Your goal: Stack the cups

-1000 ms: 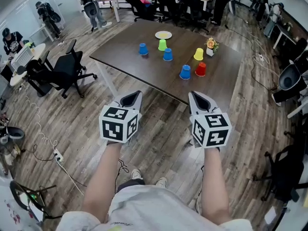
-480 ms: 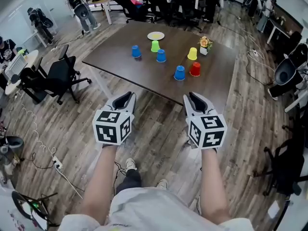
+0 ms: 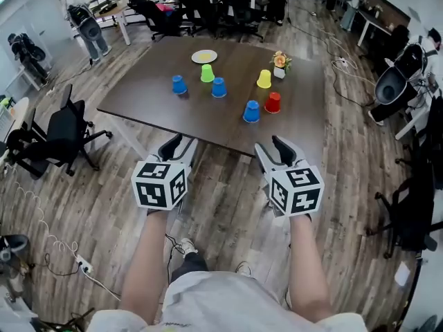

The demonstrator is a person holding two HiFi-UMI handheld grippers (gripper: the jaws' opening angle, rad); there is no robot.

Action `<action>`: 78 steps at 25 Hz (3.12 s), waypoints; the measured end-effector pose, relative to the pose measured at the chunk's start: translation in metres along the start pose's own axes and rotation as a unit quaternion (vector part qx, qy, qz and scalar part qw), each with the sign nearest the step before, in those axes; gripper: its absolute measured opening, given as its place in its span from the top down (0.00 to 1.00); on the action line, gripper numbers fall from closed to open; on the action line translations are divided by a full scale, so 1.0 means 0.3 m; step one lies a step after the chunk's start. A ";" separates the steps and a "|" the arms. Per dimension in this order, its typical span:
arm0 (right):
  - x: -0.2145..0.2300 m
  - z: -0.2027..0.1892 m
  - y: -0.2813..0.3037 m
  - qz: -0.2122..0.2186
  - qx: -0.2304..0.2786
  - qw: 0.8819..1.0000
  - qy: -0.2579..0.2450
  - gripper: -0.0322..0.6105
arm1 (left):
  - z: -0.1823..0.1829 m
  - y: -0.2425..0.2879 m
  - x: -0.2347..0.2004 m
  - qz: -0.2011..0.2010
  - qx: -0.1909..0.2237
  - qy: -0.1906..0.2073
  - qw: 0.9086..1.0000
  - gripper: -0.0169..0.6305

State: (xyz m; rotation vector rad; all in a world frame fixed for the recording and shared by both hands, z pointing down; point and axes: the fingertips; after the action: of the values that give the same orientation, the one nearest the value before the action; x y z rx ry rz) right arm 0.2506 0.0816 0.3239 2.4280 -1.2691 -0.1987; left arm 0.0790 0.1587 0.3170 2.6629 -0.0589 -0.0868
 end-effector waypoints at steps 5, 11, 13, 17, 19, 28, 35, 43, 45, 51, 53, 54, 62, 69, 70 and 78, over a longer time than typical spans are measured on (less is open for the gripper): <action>-0.046 0.042 0.090 -0.036 0.000 0.999 0.016 0.61 | 0.032 0.078 -0.125 -0.041 -0.007 0.013 0.999 0.62; -0.090 0.104 0.198 -0.091 0.006 0.995 0.051 0.59 | 0.055 0.143 -0.287 -0.075 -0.021 0.024 0.997 0.50; -0.107 0.118 0.230 -0.102 0.005 0.993 0.055 0.57 | 0.063 0.161 -0.332 -0.084 -0.023 0.029 0.996 0.49; -0.134 0.139 0.276 -0.124 0.009 0.990 0.061 0.57 | 0.079 0.188 -0.405 -0.099 -0.024 0.041 0.994 0.48; -0.139 0.143 0.292 -0.138 0.008 0.988 0.064 0.56 | 0.085 0.197 -0.433 -0.105 -0.024 0.049 0.993 0.48; -0.157 0.149 0.347 -0.194 -0.005 0.979 0.066 0.57 | 0.066 0.230 -0.578 -0.111 -0.021 0.047 0.992 0.48; -0.135 0.152 0.425 -0.190 0.000 0.980 0.066 0.57 | 0.083 0.318 -0.610 -0.116 -0.029 0.061 0.991 0.48; 0.025 0.185 0.592 -0.179 0.001 0.981 0.077 0.57 | 0.167 0.523 -0.616 -0.118 -0.037 0.074 0.990 0.48; 0.088 0.205 0.653 -0.175 0.001 0.982 0.073 0.57 | 0.200 0.605 -0.620 -0.115 -0.037 0.073 0.990 0.48; 0.316 0.256 0.838 -0.163 -0.015 0.984 0.069 0.57 | 0.295 0.880 -0.628 -0.113 -0.056 0.073 0.989 0.48; 0.400 0.258 0.886 -0.161 -0.021 0.984 0.070 0.57 | 0.321 0.970 -0.624 -0.109 -0.062 0.071 0.990 0.48; 0.438 0.257 0.908 -0.159 -0.025 0.984 0.072 0.57 | 0.331 1.010 -0.621 -0.107 -0.064 0.069 0.990 0.48; 0.617 0.264 1.084 -0.135 -0.045 0.986 0.085 0.57 | 0.371 1.207 -0.653 -0.086 -0.090 0.058 0.990 0.49; 0.627 0.257 1.167 -0.119 -0.058 0.987 0.091 0.57 | 0.359 1.259 -0.684 -0.083 -0.111 0.058 0.989 0.49; 0.623 0.256 1.174 -0.120 -0.059 0.987 0.092 0.57 | 0.353 1.264 -0.686 -0.086 -0.113 0.059 0.988 0.49; 0.492 0.242 1.227 -0.136 -0.071 0.983 0.101 0.57 | 0.322 1.274 -0.762 -0.119 -0.114 0.066 0.984 0.49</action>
State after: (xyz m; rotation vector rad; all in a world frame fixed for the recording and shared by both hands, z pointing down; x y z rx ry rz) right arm 0.0355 -0.2472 0.4144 2.4189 -0.8082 -0.1099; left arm -0.1662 -0.2117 0.4190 2.4282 0.2949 0.0062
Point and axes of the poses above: the fingertips, and each gripper's own axes: y forward along the fingers, x to its right, z out of its top, and after that the axes turned 9 degrees about -x, right-handed
